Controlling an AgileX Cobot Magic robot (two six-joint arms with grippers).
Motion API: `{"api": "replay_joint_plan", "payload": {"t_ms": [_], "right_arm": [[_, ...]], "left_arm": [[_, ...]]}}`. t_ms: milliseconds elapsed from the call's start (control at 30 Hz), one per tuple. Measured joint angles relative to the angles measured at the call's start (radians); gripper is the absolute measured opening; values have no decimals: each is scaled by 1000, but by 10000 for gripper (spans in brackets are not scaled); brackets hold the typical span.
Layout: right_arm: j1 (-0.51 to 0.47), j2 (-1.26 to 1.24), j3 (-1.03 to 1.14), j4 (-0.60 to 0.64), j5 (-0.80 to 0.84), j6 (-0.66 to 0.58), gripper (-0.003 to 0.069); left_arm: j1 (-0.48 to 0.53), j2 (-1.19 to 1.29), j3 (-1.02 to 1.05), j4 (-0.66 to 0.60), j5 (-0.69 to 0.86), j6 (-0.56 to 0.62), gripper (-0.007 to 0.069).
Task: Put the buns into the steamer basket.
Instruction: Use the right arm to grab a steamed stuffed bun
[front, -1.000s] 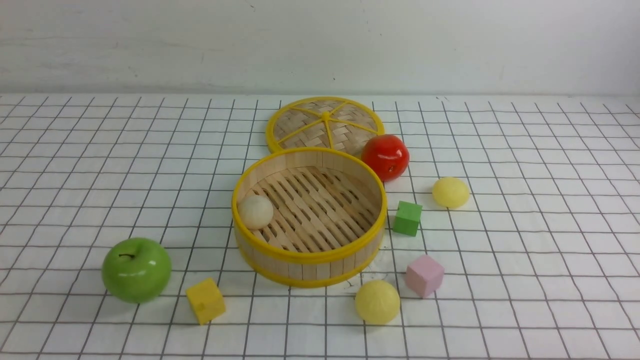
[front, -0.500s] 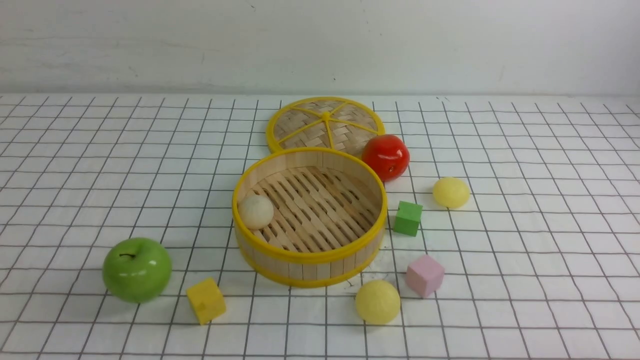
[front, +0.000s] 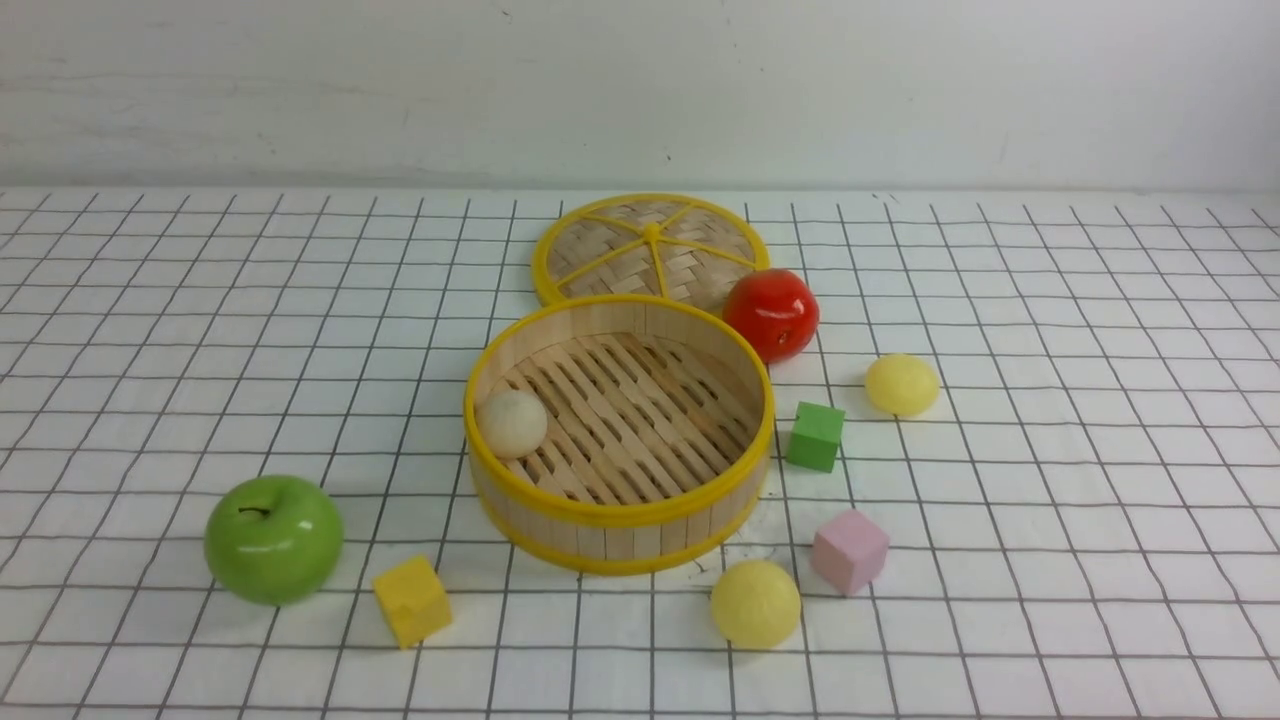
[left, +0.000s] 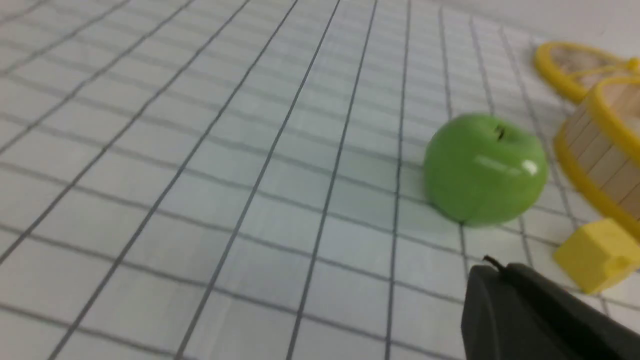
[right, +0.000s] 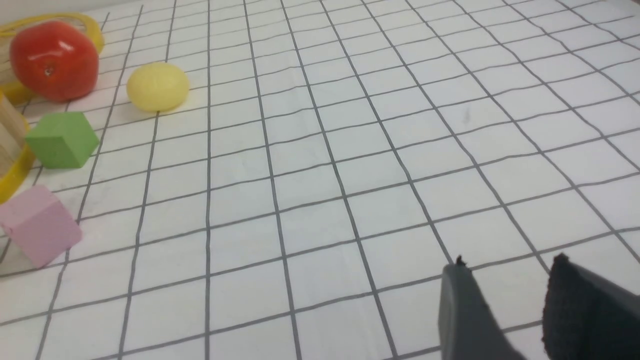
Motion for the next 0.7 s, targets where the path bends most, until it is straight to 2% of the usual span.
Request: {"api": "replay_joint_plan", "payload": {"t_ms": [700], "right_arm": [[0,0,0,0,0,0,241]], "left_arm": [[1,0,5,-2,18,-1,1]]}}
